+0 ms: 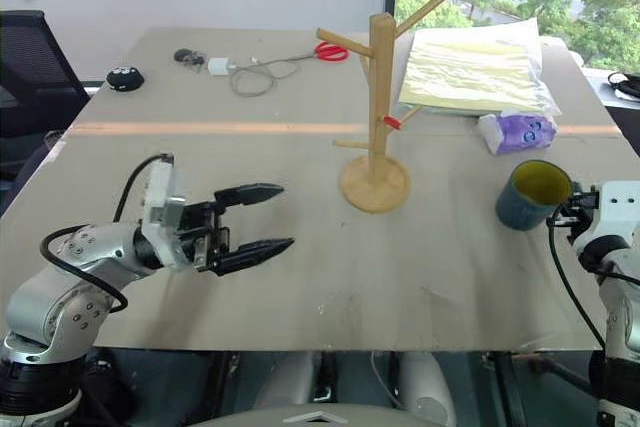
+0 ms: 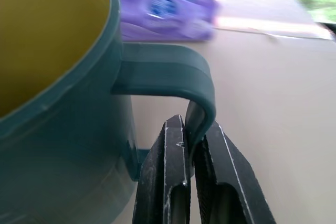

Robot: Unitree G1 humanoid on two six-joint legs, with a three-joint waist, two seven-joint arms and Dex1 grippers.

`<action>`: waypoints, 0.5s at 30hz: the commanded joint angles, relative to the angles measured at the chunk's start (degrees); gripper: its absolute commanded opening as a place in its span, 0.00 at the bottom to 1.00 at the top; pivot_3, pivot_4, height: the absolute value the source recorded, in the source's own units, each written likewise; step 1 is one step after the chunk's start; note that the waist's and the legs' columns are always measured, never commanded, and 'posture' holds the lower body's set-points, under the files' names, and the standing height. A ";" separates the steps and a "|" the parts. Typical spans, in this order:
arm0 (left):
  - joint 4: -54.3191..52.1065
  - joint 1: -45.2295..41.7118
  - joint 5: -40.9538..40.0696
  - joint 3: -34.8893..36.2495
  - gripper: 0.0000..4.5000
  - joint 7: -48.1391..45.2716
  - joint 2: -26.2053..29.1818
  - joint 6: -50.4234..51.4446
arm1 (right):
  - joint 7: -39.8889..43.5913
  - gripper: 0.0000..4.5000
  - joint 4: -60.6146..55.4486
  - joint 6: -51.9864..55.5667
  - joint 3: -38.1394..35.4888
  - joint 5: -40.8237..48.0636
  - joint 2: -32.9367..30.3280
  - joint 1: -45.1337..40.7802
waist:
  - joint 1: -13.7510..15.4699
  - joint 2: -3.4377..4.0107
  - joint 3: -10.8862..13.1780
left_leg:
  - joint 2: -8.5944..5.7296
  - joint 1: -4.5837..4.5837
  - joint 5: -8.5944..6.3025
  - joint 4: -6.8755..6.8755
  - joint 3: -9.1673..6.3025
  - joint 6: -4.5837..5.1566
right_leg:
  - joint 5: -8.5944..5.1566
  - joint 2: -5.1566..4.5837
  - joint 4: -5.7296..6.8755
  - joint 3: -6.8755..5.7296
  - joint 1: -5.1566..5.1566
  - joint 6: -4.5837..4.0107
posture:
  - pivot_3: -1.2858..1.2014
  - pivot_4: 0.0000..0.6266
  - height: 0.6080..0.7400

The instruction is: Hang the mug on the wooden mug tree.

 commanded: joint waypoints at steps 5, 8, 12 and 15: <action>1.83 3.51 -7.30 7.99 1.00 -3.48 1.43 0.53 | 1.73 0.01 -27.06 13.69 4.58 11.94 -5.43 -0.43 | -0.63 0.00 0.02 | 0.05 -0.01 -0.01 0.00 -0.04 0.02 | -0.03 -0.01 -0.01 -0.07 0.00 -0.04 | 0.52 0.24 1.00; 5.19 3.10 -8.06 9.18 1.00 -5.30 2.89 1.15 | 0.42 0.01 -31.72 19.07 7.53 14.93 -7.68 -4.57 | -0.70 0.00 0.02 | 0.06 -0.01 -0.02 0.01 -0.07 0.03 | -0.13 -0.01 0.00 -0.11 -0.01 -0.03 | 0.52 0.24 1.00; 7.29 2.57 -7.39 9.01 1.00 -7.05 3.88 0.68 | -3.49 0.01 -33.89 25.33 10.63 16.86 -9.13 -12.53 | -0.70 -0.09 0.04 | 0.01 -0.03 -0.03 0.06 -0.07 0.05 | -0.11 -0.08 -0.02 -0.12 0.00 -0.08 | 0.52 0.24 1.00; 6.94 2.21 -7.86 8.57 1.00 -6.19 3.27 1.06 | -7.25 0.01 -35.08 29.03 13.75 18.61 -7.05 -18.79 | -0.45 -0.15 0.03 | 0.00 -0.18 0.01 0.04 -0.12 -0.03 | -0.08 -0.09 -0.03 -0.18 -0.10 -0.15 | 0.52 0.24 1.00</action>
